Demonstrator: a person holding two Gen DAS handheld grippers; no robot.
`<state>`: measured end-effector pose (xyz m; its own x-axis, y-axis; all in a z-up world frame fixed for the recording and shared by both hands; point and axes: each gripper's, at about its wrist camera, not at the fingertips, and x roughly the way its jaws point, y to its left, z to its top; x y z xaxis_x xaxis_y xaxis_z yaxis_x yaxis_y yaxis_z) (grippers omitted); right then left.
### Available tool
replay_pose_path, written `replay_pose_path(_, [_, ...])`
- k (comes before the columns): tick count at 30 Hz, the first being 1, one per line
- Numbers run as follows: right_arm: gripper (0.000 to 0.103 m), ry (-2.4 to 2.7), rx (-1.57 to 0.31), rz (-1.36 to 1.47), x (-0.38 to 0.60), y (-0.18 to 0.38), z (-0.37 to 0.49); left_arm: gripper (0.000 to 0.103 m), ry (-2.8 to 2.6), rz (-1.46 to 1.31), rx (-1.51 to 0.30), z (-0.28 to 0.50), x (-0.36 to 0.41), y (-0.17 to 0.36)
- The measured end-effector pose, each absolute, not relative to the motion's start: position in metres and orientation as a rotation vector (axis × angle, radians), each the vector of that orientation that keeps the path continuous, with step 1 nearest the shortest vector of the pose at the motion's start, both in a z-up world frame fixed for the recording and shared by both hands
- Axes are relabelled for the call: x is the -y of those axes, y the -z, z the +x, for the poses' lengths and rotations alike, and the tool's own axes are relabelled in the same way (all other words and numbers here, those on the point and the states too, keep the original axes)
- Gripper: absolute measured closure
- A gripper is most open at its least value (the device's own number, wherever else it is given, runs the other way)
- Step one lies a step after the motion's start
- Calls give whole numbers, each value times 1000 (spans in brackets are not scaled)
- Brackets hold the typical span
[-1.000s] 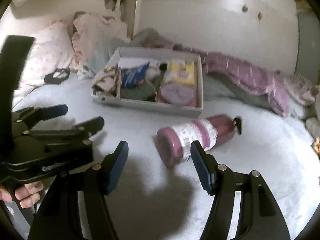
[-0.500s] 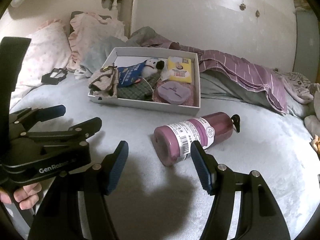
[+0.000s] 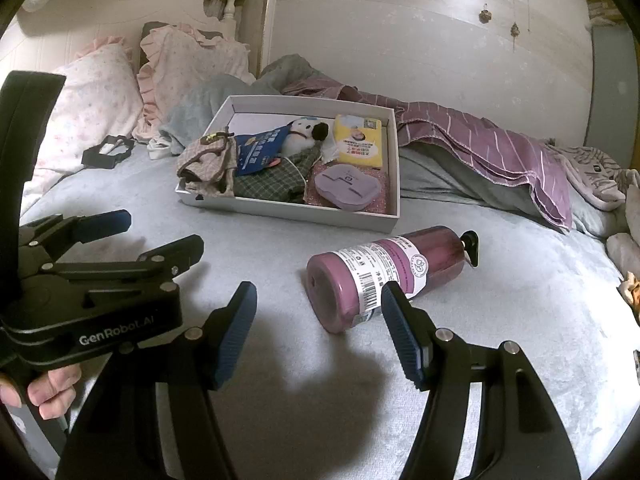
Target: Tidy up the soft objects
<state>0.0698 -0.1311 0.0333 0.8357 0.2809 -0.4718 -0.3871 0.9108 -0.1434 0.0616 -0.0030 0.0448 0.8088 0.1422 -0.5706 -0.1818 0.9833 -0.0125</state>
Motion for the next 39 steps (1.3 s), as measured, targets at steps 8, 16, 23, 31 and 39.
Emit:
replay_pose_path(8, [37, -356, -460, -239, 131, -33, 69, 21, -173, -69, -606, 61, 3, -45])
replay_pose_path(16, [37, -356, -460, -239, 131, -33, 69, 21, -173, -69, -606, 61, 3, -45])
replay_pose_path(23, [37, -357, -460, -239, 131, -33, 70, 21, -173, -69, -608, 62, 3, -45])
replay_pose_path(31, [37, -360, -461, -241, 130, -33, 69, 21, -177, -76, -617, 62, 1, -44])
replay_pose_path(39, [37, -382, -487, -273, 124, -33, 72, 23, -143, -111, -665, 67, -2, -43])
